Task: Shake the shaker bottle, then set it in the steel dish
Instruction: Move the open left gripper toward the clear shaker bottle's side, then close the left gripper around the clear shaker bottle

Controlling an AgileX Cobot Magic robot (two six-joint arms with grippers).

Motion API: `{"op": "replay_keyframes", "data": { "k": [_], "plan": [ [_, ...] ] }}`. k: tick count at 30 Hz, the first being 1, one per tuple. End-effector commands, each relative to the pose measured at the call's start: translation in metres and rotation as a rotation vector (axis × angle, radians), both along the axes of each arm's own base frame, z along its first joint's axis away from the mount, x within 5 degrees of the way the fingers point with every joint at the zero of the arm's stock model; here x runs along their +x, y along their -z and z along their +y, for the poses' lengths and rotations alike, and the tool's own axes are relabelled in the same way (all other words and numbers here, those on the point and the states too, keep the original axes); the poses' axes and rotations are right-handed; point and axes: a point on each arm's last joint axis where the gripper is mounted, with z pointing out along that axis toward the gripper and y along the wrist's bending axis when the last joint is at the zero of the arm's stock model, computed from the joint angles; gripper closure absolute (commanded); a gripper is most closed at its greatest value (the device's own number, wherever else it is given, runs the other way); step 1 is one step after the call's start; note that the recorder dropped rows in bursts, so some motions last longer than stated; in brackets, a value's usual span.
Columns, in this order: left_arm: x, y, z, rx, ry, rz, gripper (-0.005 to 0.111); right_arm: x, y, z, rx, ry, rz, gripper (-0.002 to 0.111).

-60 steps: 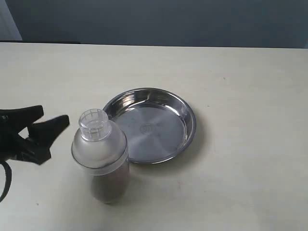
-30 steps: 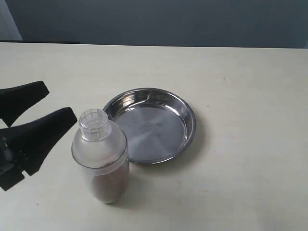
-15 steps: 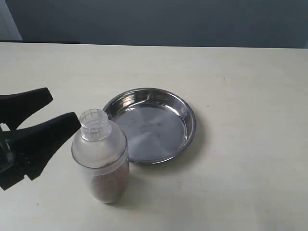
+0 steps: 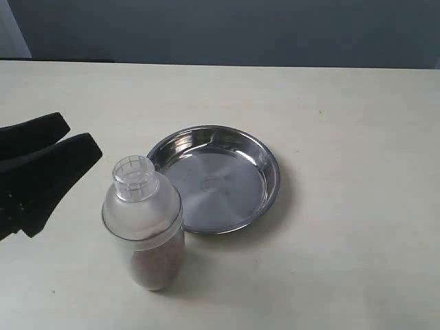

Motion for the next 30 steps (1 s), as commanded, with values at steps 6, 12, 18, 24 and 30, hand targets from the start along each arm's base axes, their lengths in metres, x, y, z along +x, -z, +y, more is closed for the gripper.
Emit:
{"op": "replay_keyframes", "data": {
  "k": [6,12,18,24,30],
  "plan": [
    [0.004,-0.003,-0.003,0.141,0.035,-0.009,0.001,0.000,-0.001,0.000,0.000,0.000,-0.013,0.109],
    [0.005,-0.007,-0.004,0.290,0.028,-0.165,0.001,0.000,-0.001,0.000,0.000,0.000,-0.013,0.109],
    [0.009,0.000,-0.008,0.280,0.101,-0.134,0.001,0.000,-0.001,0.000,0.000,0.000,-0.013,0.109],
    [0.016,0.009,-0.011,0.260,0.162,-0.122,0.001,0.000,-0.001,0.000,0.000,0.000,-0.013,0.109],
    [0.025,0.020,-0.014,0.303,0.183,-0.150,0.001,0.000,-0.001,0.000,0.000,0.000,-0.013,0.109]
  ]
}}
